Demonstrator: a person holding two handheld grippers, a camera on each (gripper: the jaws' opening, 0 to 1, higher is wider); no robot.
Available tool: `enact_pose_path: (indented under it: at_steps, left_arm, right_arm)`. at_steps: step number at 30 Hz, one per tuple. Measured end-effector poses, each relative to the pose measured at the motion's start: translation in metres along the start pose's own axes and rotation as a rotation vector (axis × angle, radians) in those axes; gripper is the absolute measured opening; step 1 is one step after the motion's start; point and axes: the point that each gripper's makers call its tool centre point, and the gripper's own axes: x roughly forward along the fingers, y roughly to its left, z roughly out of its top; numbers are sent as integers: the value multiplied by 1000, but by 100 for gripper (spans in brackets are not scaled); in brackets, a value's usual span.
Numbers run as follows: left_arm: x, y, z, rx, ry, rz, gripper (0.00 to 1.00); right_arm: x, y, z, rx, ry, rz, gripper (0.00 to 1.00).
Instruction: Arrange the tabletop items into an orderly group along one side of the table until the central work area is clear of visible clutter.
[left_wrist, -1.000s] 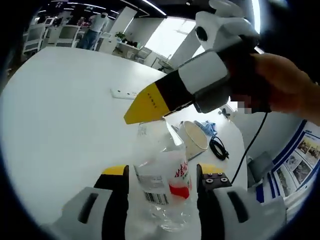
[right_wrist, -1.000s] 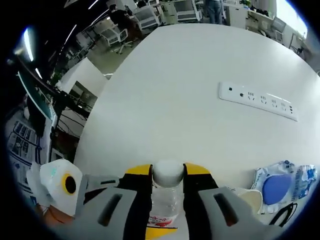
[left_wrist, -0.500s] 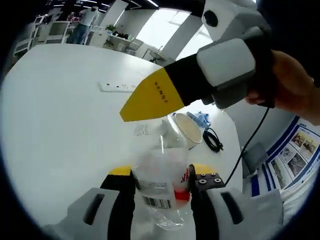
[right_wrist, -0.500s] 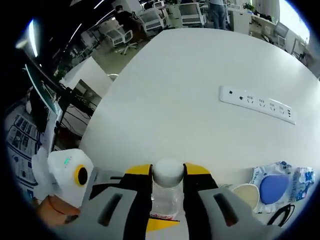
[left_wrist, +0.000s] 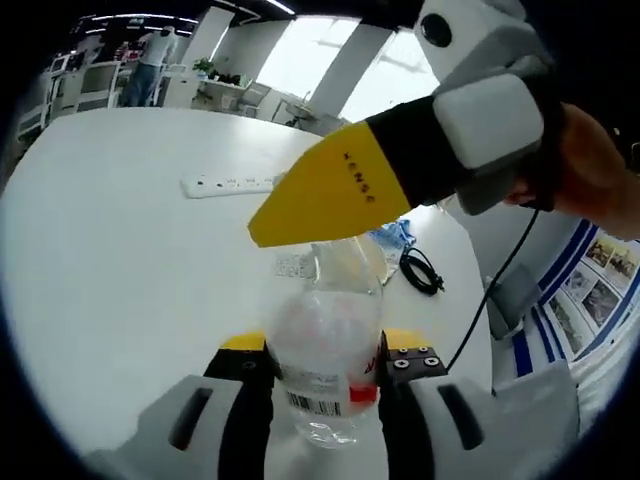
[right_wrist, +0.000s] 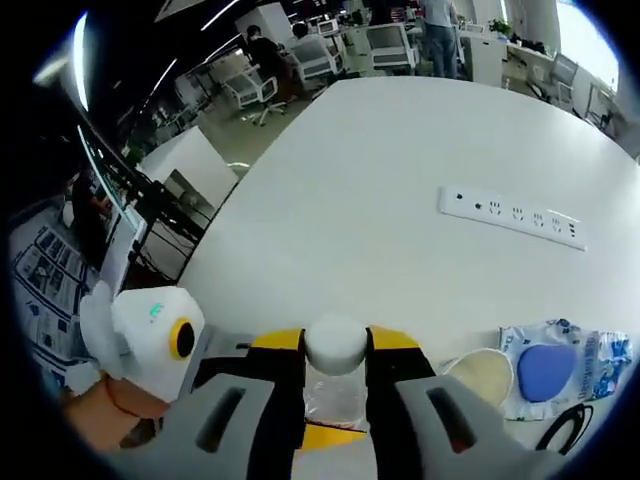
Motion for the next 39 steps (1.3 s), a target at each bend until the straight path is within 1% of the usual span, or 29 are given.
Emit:
enact_pose_path:
  at_steps: [3,4,6,9,10,11,13,14,16,17,18,19,20,22,23,25,27,29,34,36,39]
  left_arm:
    - [0,-1,2,33,-2,2,39]
    - [-1,-2,3,57,1,5,39]
    - [-1,-3,5,74,-1,6,39]
    - [-1,-4,12,123,-21,4,39]
    - [-1,-4,15,140,-30,4,39]
    - [-1,-3,19,155,-38,5,39]
    - [1,-2,25,209,-44,13,39]
    - [1,-1,29,213,-53,13,39]
    - [2,1,36,277,-65,27,39]
    - [2,1,41,300,-79,28,39]
    - [2,1,42,306,-79,24,39]
    - [3,1,45,332,-85,26,39]
    - [4,1,46,336,-85,23,39]
    - [7,2,46,352,-85,15,39]
    - [8,2,47,358,-87,15,39]
    - [10,0,49,380,-93,5,39]
    - [12,0,50,391,-97,3,39]
    - [15,0,51,413,-100,-5,39]
    - [22,-1,53,459,-105,-16,39]
    - [23,-1,54,464,-107,-19,39]
    - [26,0,50,479,-97,-29,39]
  right_arm:
    - [-4,0,1,-11,-27,4,20]
    - [-6,1,1,-10,-38,7,20]
    - [-9,1,2,-20,-58,7,20]
    - [-16,1,9,-45,-119,-1,20]
    - [-17,1,10,-49,-130,-1,20]
    - [-20,1,14,-59,-165,-8,20]
    - [-24,1,17,-74,-194,-15,20]
    - [-27,1,21,-92,-230,-19,20]
    - [-32,3,24,-118,-280,-30,20]
    - [-36,1,28,-133,-322,-49,20]
    - [-37,2,28,-130,-334,-47,20]
    - [-39,2,31,-148,-363,-52,20]
    - [-40,0,31,-150,-371,-66,21]
    - [-41,-1,29,-150,-386,-71,20]
    - [-41,-2,30,-169,-408,-83,21]
    - [-43,-4,30,-172,-429,-94,21]
    - [-44,-5,31,-197,-461,-111,21]
    - [-45,-8,30,-193,-478,-123,21]
    - [-46,-12,30,-246,-539,-180,21]
    - [-46,-12,30,-258,-556,-192,21]
    - [-44,-15,28,-262,-555,-205,21]
